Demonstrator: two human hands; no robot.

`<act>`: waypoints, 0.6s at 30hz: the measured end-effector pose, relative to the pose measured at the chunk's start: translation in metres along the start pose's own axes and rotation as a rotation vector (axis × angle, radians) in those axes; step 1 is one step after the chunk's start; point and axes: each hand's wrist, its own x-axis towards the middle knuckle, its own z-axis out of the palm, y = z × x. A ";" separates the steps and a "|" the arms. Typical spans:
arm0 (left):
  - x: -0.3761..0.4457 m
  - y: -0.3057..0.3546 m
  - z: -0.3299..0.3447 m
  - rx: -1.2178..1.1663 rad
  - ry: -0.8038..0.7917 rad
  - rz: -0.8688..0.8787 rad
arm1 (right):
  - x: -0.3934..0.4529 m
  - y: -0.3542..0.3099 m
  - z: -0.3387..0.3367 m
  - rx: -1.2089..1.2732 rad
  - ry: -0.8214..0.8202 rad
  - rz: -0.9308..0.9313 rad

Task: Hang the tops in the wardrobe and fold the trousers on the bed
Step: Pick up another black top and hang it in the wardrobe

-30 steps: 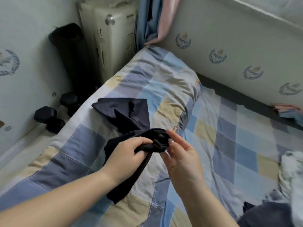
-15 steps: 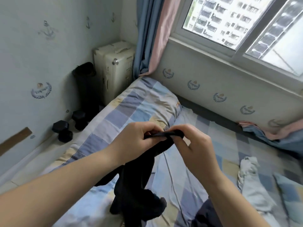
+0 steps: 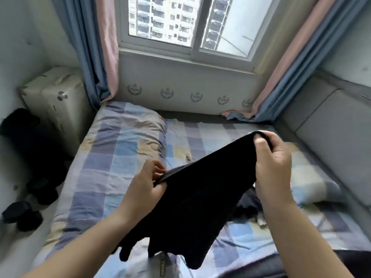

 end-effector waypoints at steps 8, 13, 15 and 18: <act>0.002 0.019 0.027 0.291 -0.182 0.181 | -0.047 -0.009 -0.112 -0.096 0.319 0.073; -0.022 0.065 0.095 -0.298 -0.543 -0.216 | -0.086 -0.006 -0.182 -0.137 0.511 0.121; -0.039 0.083 0.123 -0.534 -0.654 -0.374 | -0.104 -0.006 -0.222 -0.163 0.607 0.148; -0.074 0.116 0.168 -0.749 -0.801 -0.479 | -0.144 -0.014 -0.287 -0.244 0.702 0.162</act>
